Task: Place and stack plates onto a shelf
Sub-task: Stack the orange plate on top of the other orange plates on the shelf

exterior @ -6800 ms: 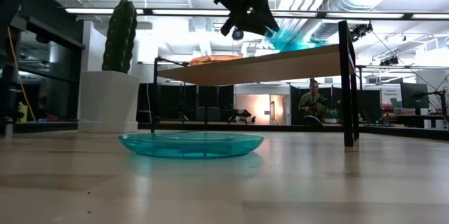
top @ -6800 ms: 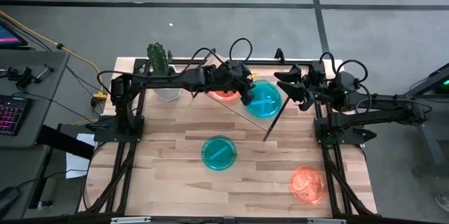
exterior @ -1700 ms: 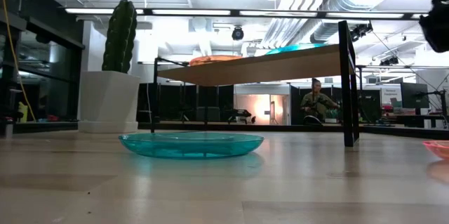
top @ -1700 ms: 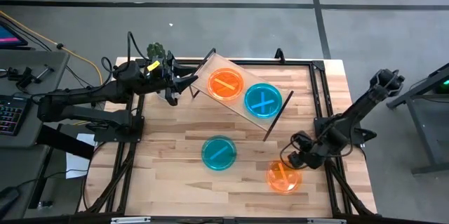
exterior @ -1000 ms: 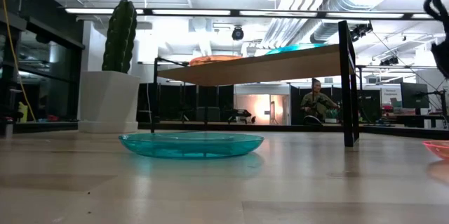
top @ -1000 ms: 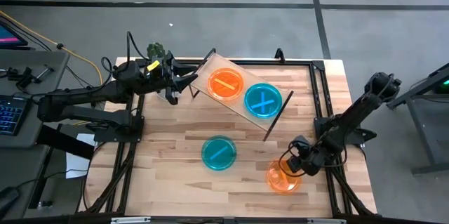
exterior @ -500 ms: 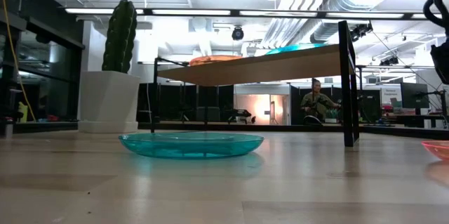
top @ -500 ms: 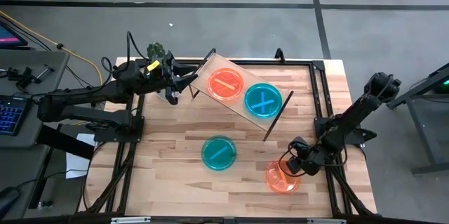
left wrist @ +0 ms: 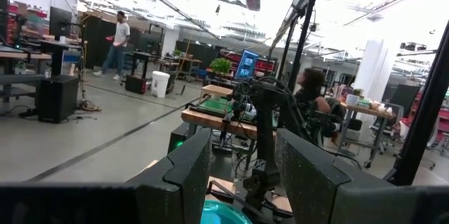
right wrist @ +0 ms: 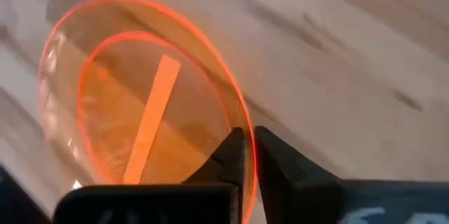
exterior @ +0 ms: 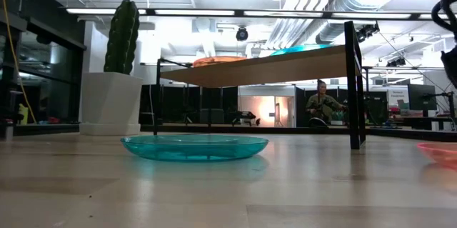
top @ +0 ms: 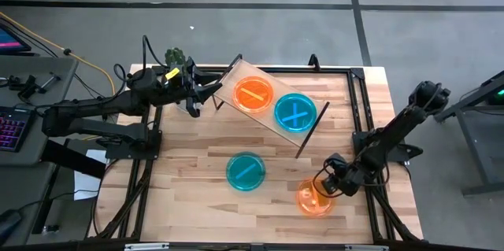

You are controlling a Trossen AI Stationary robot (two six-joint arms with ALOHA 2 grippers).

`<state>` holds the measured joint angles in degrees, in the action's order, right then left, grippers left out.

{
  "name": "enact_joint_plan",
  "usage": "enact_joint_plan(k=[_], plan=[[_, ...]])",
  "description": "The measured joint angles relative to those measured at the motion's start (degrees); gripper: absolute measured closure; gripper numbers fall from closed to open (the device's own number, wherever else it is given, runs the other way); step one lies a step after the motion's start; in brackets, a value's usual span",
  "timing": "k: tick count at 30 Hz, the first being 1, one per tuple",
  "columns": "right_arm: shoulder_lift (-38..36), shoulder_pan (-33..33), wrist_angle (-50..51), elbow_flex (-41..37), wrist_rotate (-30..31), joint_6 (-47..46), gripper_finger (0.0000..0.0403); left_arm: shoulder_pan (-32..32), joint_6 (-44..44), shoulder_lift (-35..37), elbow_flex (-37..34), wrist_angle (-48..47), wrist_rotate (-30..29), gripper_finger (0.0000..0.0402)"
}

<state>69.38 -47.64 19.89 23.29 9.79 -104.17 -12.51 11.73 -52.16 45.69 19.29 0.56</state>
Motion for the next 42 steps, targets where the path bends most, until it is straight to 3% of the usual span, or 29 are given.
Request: enact_joint_plan(k=[10,16,22,25,29,42], plan=[[-12.8,-0.8,-4.7,0.0,0.5,9.3,0.0403,0.0,-1.5,0.0,0.0,0.0,0.0,0.025],[-18.4,-1.3,-13.7,0.1,0.8,14.1,0.0403,0.0,-1.4,0.0,0.0,0.1,0.0,0.025],[-19.1,1.8,-29.5,0.1,3.2,17.3,0.0403,0.0,-1.3,0.0,0.0,0.3,0.0,0.025],[-19.0,6.5,-34.4,0.6,4.1,20.4,0.0403,0.0,-1.3,0.0,0.0,0.3,0.0,0.025],[-19.1,16.1,-33.4,5.4,2.8,28.3,0.0403,0.0,-1.3,0.0,0.0,0.3,0.0,0.025],[-16.7,56.5,-6.3,25.0,1.3,43.7,0.0403,0.0,-1.3,0.0,0.0,0.4,0.6,0.025]])
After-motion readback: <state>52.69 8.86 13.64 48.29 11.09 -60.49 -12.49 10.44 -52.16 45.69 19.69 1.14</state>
